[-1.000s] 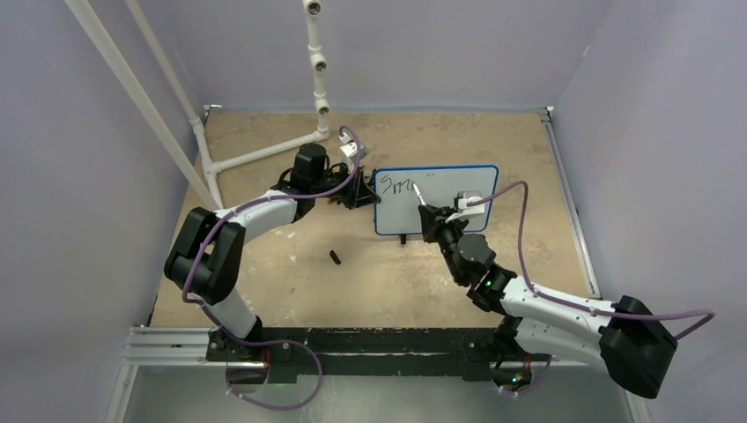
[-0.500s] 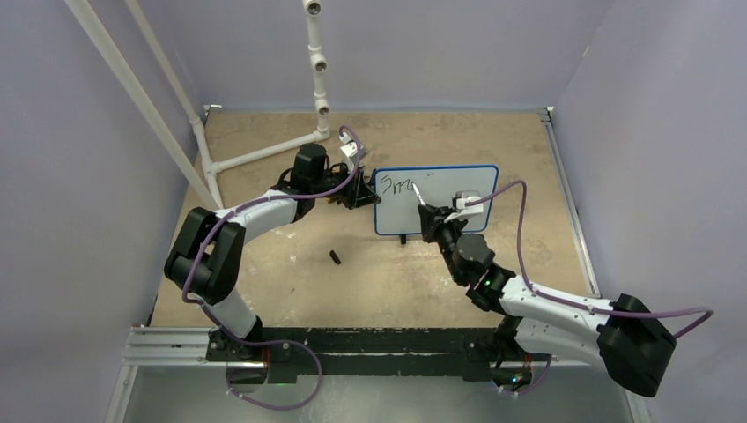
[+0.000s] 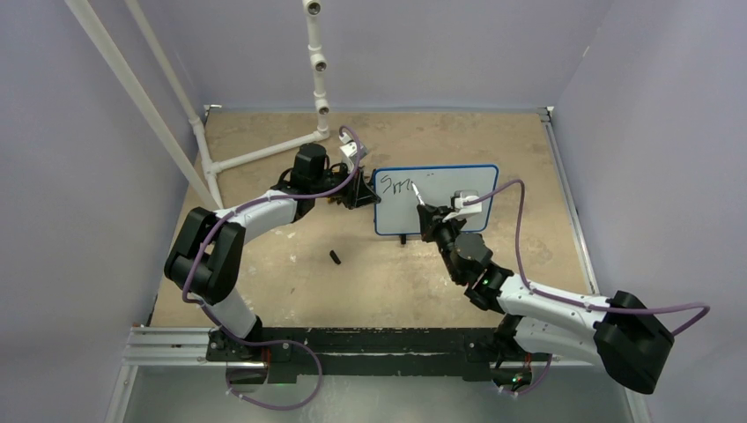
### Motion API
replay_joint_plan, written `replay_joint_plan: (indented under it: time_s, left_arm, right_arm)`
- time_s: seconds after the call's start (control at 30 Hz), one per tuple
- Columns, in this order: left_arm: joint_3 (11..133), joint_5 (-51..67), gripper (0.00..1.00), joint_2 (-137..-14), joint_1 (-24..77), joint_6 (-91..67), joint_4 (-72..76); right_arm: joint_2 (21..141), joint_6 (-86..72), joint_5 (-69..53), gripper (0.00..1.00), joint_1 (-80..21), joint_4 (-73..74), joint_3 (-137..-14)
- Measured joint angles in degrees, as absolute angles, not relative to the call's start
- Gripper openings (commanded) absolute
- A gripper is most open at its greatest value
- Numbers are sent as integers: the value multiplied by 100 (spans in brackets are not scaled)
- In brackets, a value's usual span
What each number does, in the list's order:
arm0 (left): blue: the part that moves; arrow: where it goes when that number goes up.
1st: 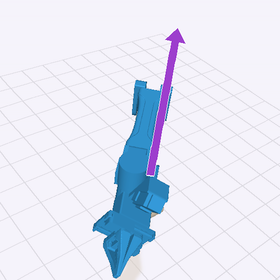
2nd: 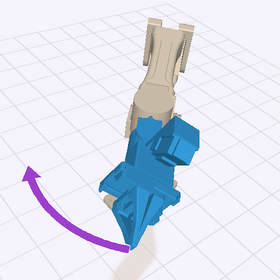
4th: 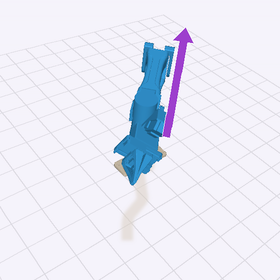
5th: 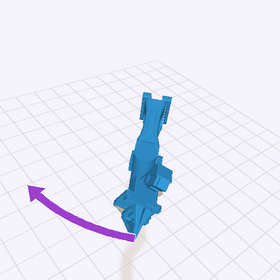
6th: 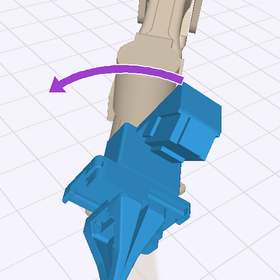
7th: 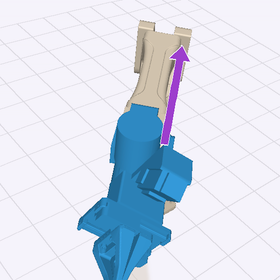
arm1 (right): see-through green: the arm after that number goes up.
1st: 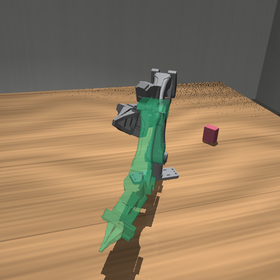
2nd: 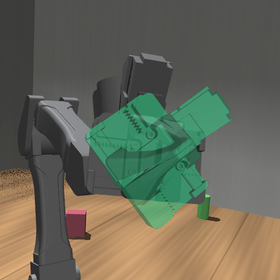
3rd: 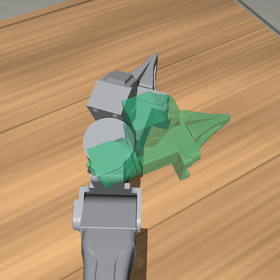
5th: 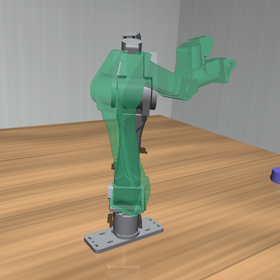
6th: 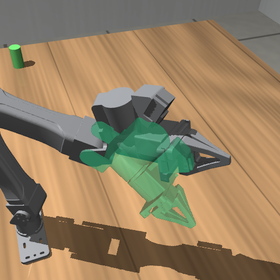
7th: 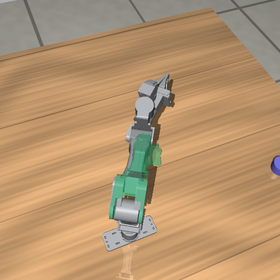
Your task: Write a sentence on the whiteboard
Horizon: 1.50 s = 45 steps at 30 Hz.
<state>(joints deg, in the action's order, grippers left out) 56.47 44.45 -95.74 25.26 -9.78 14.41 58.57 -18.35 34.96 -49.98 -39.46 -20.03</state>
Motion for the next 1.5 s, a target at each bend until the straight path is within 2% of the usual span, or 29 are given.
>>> replay_joint_plan:
  time_s: [0.4,1.5]
  left_arm:
    - [5647,4456,0,-9574,2526,-980,1441]
    - [5647,4449,0,-9574,2526,-978,1441]
  right_arm:
    - [5323,-1737,3487,0,-4998,-4112,-1977]
    - [5760,-1879,3693,0,-4936,-3809,-2121]
